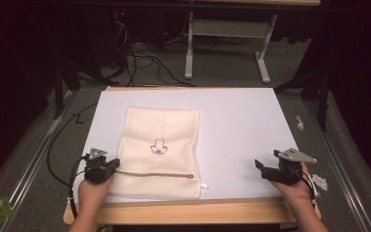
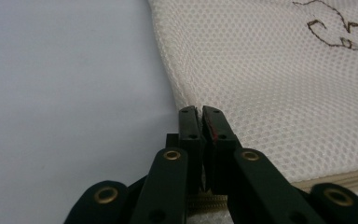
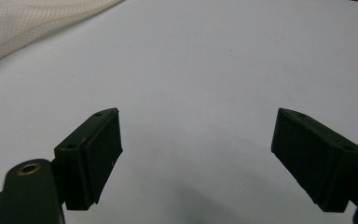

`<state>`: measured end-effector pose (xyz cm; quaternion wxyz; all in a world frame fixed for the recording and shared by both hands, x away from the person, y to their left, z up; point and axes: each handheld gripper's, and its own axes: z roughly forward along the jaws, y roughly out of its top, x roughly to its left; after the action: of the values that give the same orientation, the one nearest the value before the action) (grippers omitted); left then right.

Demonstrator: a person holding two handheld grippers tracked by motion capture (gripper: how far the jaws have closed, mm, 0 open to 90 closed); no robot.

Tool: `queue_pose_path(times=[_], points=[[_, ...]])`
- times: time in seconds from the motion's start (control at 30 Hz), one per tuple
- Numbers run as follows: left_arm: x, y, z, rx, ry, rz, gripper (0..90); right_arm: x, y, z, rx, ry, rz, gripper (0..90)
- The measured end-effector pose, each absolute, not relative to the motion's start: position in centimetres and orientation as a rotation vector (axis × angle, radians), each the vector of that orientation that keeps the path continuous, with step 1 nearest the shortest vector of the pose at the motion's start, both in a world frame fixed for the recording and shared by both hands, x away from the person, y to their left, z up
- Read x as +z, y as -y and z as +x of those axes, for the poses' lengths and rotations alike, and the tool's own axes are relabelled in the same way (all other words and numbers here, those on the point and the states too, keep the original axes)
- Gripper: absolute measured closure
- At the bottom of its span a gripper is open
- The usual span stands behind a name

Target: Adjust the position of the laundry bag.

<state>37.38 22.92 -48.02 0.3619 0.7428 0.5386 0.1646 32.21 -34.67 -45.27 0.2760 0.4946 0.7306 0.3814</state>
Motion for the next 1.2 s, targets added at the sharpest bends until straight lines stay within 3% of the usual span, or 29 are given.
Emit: queue_pose_path(times=[0.53, 0.73, 0.93, 1.03, 1.07, 1.1, 1.17, 1.2], points=[[-47.0, -13.2, 36.3, 0.391, -1.013, 2.153, 88.2, -45.3, 32.1, 33.0, 1.086, -2.019, 1.293, 31.9], [-47.3, -13.5, 35.9, 0.4, -1.008, 2.154, 88.0, -43.5, 30.7, 36.6, 1.159, -1.991, 1.285, 42.6], [-47.4, -13.4, 35.9, 0.403, -1.008, 2.16, 88.0, -44.8, 26.0, 42.1, 1.121, -2.067, 1.322, 51.1], [-47.4, -13.5, 35.9, 0.403, -0.998, 2.16, 87.9, -45.4, 23.6, 44.1, 1.085, -2.134, 1.32, 58.0], [-47.4, -13.6, 35.9, 0.4, -0.994, 2.159, 88.0, -46.1, 22.4, 45.2, 1.029, -2.199, 1.331, 65.6], [-47.4, -13.6, 35.9, 0.402, -0.992, 2.159, 88.0, -46.1, 22.4, 45.2, 1.029, -2.199, 1.331, 65.6], [-47.4, -13.6, 35.9, 0.407, -0.987, 2.159, 88.0, -46.6, 21.6, 45.4, 0.977, -2.245, 1.322, 87.7], [-47.2, -13.7, 36.0, 0.409, -0.989, 2.158, 88.0, -46.7, 21.6, 45.3, 0.96, -2.249, 1.295, 89.7]])
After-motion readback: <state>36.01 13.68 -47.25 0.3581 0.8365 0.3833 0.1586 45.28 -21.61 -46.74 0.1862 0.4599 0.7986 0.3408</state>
